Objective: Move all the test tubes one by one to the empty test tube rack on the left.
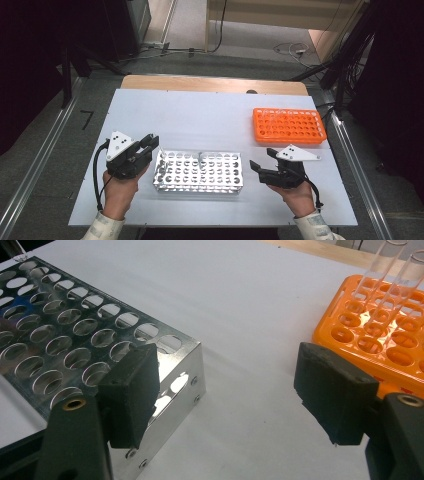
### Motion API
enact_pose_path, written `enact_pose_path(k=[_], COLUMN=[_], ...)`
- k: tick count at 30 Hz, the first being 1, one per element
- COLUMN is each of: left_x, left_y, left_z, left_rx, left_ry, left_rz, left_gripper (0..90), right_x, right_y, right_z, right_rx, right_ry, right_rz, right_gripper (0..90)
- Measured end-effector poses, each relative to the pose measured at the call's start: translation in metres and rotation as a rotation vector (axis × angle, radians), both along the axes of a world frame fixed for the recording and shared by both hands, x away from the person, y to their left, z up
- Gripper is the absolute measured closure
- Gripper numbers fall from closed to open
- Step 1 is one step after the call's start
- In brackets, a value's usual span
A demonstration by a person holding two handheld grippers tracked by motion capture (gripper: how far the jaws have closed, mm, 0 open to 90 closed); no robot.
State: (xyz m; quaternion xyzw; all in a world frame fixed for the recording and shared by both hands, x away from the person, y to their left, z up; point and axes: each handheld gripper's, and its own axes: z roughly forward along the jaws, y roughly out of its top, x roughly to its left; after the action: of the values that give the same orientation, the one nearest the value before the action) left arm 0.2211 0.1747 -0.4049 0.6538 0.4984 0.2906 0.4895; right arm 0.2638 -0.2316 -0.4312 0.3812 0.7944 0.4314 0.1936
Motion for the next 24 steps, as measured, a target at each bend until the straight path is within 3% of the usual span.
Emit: enact_pose_path(k=[11,17,24], left_x=[0.002,0.001,0.004], left_y=[-0.006,-0.010,-0.014], left_z=[-0.014,-0.026,-0.036], left_rx=[0.036,0.082,0.107], left_ry=[0.012,0.045,0.091], left_rz=[0.001,-0.006,-0.015], left_gripper=[75.2,75.0,74.5], right_x=[0.000,0.001,0.001], right_y=[-0.002,-0.003,-0.003], right_z=[0.000,-0.001,-0.002], right_rx=[0.001,-0.003,-0.008], right_ry=[0.003,0.003,0.005], right_rz=[-0.008,-0.008,-0.008], right_gripper=[25.1,25.1,25.1])
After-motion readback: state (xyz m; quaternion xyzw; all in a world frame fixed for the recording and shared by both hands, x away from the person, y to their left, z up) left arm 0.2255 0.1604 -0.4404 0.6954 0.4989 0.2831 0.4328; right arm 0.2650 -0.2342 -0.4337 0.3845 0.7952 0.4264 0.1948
